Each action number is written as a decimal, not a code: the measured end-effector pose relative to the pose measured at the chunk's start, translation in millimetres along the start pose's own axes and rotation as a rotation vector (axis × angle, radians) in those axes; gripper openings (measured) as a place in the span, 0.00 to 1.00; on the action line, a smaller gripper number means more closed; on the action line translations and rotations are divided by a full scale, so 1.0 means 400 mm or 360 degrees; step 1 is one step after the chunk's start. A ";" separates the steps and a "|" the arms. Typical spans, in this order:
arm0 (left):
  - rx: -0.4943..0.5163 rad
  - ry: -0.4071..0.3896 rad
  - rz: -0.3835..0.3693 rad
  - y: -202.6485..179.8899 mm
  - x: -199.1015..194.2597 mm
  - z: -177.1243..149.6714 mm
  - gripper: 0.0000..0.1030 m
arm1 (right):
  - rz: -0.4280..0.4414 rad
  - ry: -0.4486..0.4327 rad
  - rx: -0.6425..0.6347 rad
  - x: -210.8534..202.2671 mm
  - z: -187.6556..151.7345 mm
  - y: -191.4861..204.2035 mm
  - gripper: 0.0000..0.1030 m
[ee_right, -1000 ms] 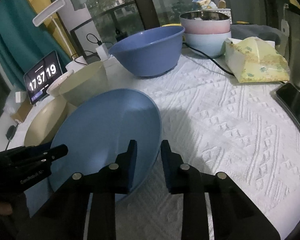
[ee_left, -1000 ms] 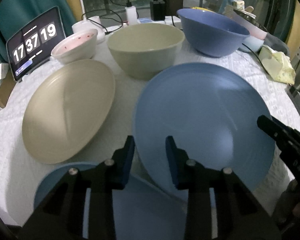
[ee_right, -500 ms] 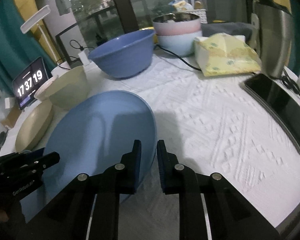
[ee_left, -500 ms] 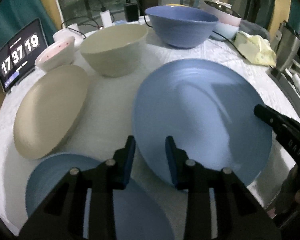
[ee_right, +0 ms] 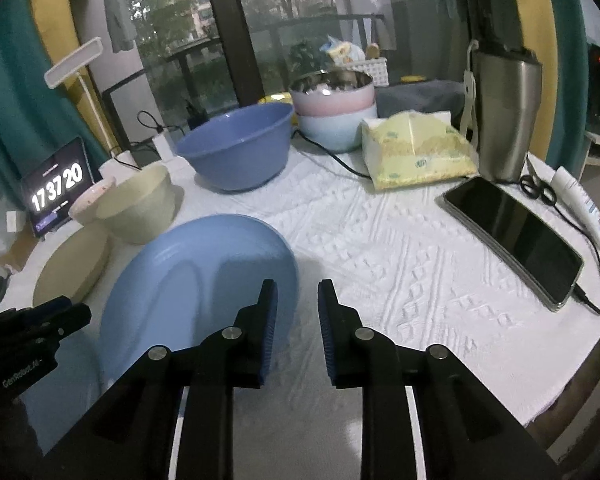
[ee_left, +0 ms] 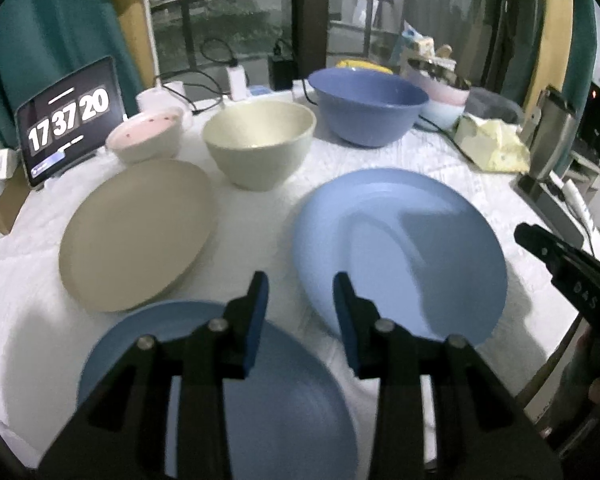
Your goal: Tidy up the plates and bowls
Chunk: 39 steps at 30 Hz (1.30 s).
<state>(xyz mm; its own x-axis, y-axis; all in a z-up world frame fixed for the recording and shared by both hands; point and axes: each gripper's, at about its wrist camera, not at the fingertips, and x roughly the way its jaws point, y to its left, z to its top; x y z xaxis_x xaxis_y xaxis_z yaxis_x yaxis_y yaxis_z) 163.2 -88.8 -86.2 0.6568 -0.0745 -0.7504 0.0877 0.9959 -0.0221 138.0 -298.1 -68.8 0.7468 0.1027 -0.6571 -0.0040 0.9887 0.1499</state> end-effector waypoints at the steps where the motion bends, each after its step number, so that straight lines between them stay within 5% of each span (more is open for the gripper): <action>1: -0.0007 -0.0006 -0.0001 0.006 -0.005 -0.002 0.36 | 0.0006 -0.0006 -0.0009 -0.006 0.000 0.009 0.26; 4: -0.0048 -0.0037 -0.0018 0.033 -0.032 -0.015 0.48 | 0.0027 -0.0018 -0.0047 -0.024 -0.003 0.042 0.27; 20: -0.0203 -0.0154 0.0020 0.172 -0.126 -0.086 0.48 | 0.0133 -0.0021 -0.0227 -0.068 -0.034 0.208 0.28; 39: -0.0318 -0.0146 0.0169 0.311 -0.143 -0.203 0.48 | 0.0308 0.0134 -0.0385 -0.030 -0.109 0.363 0.28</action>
<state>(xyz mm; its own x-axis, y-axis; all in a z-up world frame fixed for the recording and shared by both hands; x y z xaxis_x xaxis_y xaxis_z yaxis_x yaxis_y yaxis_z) 75.7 43.5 -99.7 0.7206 0.0358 -0.6925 -0.1293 0.9881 -0.0836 99.4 -151.2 -71.3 0.6593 0.2898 -0.6938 -0.3060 0.9463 0.1045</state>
